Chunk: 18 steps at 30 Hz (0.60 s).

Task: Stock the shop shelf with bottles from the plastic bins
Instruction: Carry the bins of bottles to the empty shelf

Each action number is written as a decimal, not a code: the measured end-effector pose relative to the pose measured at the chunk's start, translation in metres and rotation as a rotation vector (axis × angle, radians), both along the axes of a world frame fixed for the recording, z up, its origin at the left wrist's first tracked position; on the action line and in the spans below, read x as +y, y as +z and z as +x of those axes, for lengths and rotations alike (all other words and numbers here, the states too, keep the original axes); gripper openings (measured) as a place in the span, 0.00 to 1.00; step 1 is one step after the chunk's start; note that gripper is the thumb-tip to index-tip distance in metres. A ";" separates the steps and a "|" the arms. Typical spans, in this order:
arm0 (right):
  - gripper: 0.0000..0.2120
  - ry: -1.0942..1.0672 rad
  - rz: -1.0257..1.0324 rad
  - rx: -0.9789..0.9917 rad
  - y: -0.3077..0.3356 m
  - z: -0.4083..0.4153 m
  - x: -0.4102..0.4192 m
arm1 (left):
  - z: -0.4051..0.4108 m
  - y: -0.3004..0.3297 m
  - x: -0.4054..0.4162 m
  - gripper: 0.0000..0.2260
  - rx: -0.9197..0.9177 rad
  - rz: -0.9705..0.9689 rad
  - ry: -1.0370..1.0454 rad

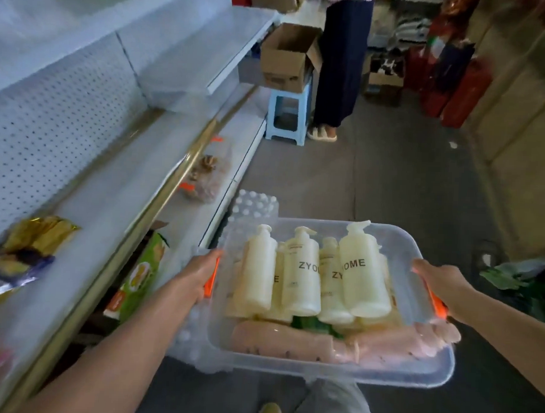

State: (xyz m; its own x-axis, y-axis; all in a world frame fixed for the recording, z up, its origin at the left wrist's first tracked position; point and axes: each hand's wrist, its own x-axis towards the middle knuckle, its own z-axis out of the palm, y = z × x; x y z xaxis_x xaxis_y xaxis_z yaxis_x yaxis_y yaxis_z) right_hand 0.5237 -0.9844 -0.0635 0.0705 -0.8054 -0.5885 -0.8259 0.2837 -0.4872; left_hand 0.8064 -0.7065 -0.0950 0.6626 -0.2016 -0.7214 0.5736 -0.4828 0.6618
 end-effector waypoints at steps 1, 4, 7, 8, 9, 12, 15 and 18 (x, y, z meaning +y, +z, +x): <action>0.21 0.041 0.008 -0.004 -0.001 0.019 -0.014 | 0.008 -0.003 -0.005 0.17 -0.001 0.005 0.043; 0.20 0.179 0.043 0.003 -0.006 0.076 -0.055 | 0.026 -0.012 -0.017 0.17 0.031 0.007 0.176; 0.19 0.312 0.060 0.001 -0.009 0.128 -0.085 | 0.035 -0.016 -0.023 0.16 0.071 0.037 0.291; 0.19 0.367 0.064 0.002 -0.010 0.146 -0.094 | 0.038 -0.020 -0.021 0.15 0.091 0.053 0.329; 0.19 0.420 0.063 0.004 -0.013 0.163 -0.103 | 0.039 -0.023 -0.020 0.15 0.117 0.059 0.374; 0.22 0.548 0.053 0.014 -0.020 0.216 -0.117 | 0.037 -0.032 -0.012 0.14 0.152 0.066 0.497; 0.23 0.673 0.042 0.019 -0.030 0.265 -0.113 | 0.031 -0.044 0.000 0.13 0.173 0.073 0.643; 0.23 0.814 0.048 0.014 -0.042 0.307 -0.096 | 0.030 -0.055 0.014 0.14 0.240 0.068 0.764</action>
State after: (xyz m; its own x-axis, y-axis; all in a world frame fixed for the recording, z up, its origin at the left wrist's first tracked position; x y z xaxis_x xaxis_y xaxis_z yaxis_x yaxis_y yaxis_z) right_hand 0.8308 -1.0808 -0.1051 0.6152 -0.4789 -0.6263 -0.7883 -0.3876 -0.4779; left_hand 0.8360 -0.6921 -0.1502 0.4248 0.2945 -0.8560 0.8847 0.0654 0.4615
